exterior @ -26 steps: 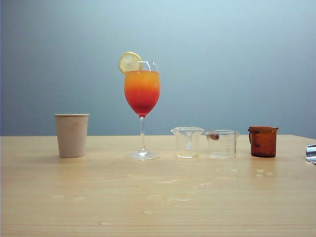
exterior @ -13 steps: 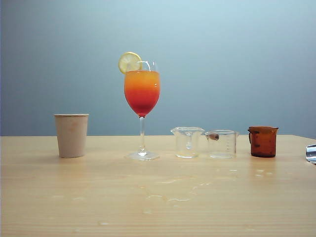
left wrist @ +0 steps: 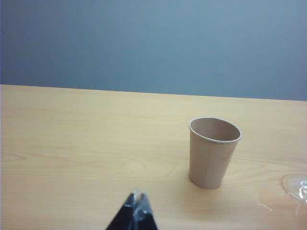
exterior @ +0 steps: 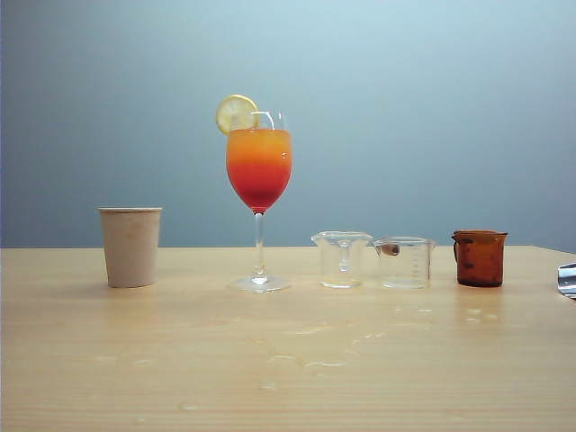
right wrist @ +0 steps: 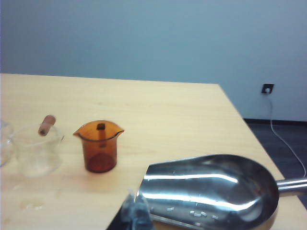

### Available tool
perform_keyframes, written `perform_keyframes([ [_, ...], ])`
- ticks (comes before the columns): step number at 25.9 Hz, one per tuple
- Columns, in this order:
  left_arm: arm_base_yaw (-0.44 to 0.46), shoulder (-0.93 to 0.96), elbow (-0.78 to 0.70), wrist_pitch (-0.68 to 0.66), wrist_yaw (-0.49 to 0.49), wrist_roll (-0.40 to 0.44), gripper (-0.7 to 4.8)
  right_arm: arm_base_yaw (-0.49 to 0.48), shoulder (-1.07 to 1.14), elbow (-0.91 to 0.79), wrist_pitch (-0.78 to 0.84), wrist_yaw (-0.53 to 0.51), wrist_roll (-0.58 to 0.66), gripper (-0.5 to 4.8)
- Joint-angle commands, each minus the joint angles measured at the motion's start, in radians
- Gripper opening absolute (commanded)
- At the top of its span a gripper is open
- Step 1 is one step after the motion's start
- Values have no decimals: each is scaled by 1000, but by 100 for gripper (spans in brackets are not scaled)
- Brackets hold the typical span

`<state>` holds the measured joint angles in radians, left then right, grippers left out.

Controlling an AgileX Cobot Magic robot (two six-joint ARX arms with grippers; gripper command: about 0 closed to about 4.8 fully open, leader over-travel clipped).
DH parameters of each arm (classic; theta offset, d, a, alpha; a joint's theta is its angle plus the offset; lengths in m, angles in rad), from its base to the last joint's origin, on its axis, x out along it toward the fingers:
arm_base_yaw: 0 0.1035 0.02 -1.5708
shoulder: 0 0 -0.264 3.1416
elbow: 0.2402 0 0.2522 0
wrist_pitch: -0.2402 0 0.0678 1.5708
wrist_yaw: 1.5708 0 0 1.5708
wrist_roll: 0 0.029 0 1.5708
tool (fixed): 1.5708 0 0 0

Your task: Pick up the lemon slice from the paper cup on the left and carefully insert it into the rim of the goblet.

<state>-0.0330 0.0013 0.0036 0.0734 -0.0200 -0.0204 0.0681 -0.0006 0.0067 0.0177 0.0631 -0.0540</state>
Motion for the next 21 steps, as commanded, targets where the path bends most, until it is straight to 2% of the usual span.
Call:
perform_keyframes([
  [1, 0, 1, 4, 10, -2, -3, -5, -2, 1, -6, 63, -2, -7, -1],
  [21, 0, 1, 4, 10, -2, -3, -5, -2, 1, -6, 68, -3, -6, -1],
])
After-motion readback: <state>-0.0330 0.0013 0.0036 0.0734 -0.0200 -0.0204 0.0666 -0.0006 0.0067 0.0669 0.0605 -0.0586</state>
